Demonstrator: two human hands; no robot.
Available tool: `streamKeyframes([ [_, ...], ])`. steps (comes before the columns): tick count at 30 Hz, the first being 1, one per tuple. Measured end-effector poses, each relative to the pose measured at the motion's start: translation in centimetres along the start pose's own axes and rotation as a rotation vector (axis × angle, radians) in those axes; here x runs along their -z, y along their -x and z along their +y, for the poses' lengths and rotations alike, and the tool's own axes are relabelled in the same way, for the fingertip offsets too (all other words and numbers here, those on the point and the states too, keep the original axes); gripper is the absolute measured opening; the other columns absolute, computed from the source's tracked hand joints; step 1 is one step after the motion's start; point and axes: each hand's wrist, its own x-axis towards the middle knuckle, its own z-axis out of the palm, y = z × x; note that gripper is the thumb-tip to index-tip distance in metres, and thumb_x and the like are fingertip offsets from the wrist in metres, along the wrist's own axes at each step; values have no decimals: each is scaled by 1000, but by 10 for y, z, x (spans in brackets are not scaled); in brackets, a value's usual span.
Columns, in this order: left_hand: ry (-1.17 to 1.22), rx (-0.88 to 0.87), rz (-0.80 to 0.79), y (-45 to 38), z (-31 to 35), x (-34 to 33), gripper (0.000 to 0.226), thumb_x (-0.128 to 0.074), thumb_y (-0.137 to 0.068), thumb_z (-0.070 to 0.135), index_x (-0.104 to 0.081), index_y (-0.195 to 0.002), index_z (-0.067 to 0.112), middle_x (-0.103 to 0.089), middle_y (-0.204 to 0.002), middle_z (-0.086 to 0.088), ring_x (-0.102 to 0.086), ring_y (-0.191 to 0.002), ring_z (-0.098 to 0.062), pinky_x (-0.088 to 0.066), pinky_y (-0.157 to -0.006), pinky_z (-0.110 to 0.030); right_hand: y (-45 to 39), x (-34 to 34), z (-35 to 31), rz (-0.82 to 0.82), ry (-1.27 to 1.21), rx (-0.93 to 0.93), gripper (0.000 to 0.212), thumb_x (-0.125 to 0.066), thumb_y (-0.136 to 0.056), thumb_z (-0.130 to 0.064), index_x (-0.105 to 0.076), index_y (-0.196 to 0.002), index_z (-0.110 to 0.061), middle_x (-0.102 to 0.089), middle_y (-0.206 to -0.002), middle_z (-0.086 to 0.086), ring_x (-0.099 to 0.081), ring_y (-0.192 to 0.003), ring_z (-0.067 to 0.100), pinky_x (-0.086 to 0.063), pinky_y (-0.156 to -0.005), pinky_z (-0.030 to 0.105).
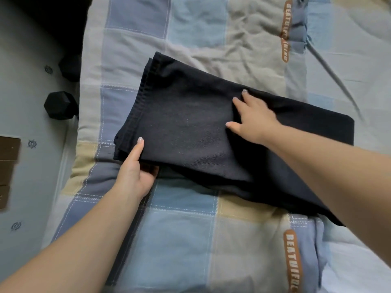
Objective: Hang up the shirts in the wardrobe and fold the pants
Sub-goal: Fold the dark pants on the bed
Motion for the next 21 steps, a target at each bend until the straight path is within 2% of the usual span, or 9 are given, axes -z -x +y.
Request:
streamKeyframes([
  [3, 19, -55, -40, 7, 2, -11, 30, -70, -85, 25, -66, -113, 15, -73, -106, -3, -71, -96, -18, -58, -78, -33, 16, -15, -28, 49, -174, 81, 76, -53, -89, -50, -17, -151, -22, -4, -160, 6, -6, -147, 24, -15, -117, 47],
  [6, -12, -167, -139, 24, 6, -28, 31, -67, -86, 20, -65, -115, 11, -71, -112, -5, -68, -103, -19, -57, -77, -30, 31, -22, -52, 75, -661, 66, 71, -54, -90, -46, -20, -150, -27, -10, -160, -1, -8, -146, 14, -10, -116, 27],
  [8, -64, -249, -193, 41, 5, -42, 31, -65, -87, 13, -63, -118, 6, -70, -115, -7, -66, -108, -20, -55, -84, -31, 36, -18, -65, -14, -1033, -13, 69, -55, -88, -50, -23, -148, -36, -16, -158, -10, -14, -144, 6, -12, -110, 22],
  [12, -339, -493, -291, 80, -3, -76, 37, -68, -81, 9, -63, -118, 9, -68, -118, -6, -63, -113, -20, -48, -96, -36, 36, 16, -69, -190, -1548, -137, 73, -53, -78, -66, -29, -143, -44, -31, -150, -20, -34, -135, 6, -26, -112, 42],
  [15, -642, -705, -390, 109, -23, -107, 27, -69, -75, 15, -65, -98, 28, -71, -100, 20, -64, -101, 2, -47, -89, -20, 35, 47, -49, -188, -1840, -148, 67, -39, -88, -67, -33, -146, -33, -37, -150, -5, -44, -130, 15, -31, -109, 51],
  [17, -731, -774, -567, 125, -44, -124, 32, -66, -75, 6, -59, -96, 29, -70, -92, 21, -62, -93, 9, -46, -84, -11, 46, 63, -25, -77, -1981, -122, 62, -29, -95, -59, -53, -134, -18, -59, -132, 6, -57, -119, 18, -41, -104, 40],
  [19, -876, -803, -707, 136, -69, -134, 37, -65, -76, 4, -58, -102, 29, -66, -98, 11, -63, -99, -5, -47, -87, -21, 60, 66, 11, 27, -2019, -167, 61, -25, -103, -42, -77, -89, -13, -75, -80, 1, -71, -75, 6, -56, -67, 20],
  [20, -984, -850, -737, 139, -81, -136, 41, -65, -76, 5, -60, -110, 27, -65, -106, 8, -61, -106, -11, -46, -91, -26, 66, 64, 27, 69, -2020, -195, 60, -23, -105, -33, -74, -76, -17, -70, -59, -6, -67, -56, 2, -51, -51, 14],
  [21, -1100, -915, -748, 141, -95, -139, 46, -64, -75, 6, -61, -118, 22, -64, -116, 6, -58, -112, -14, -44, -96, -29, 73, 60, 49, 119, -1982, -229, 53, -22, -105, -27, -67, -78, -21, -67, -53, -12, -64, -50, -1, -49, -47, 13],
])
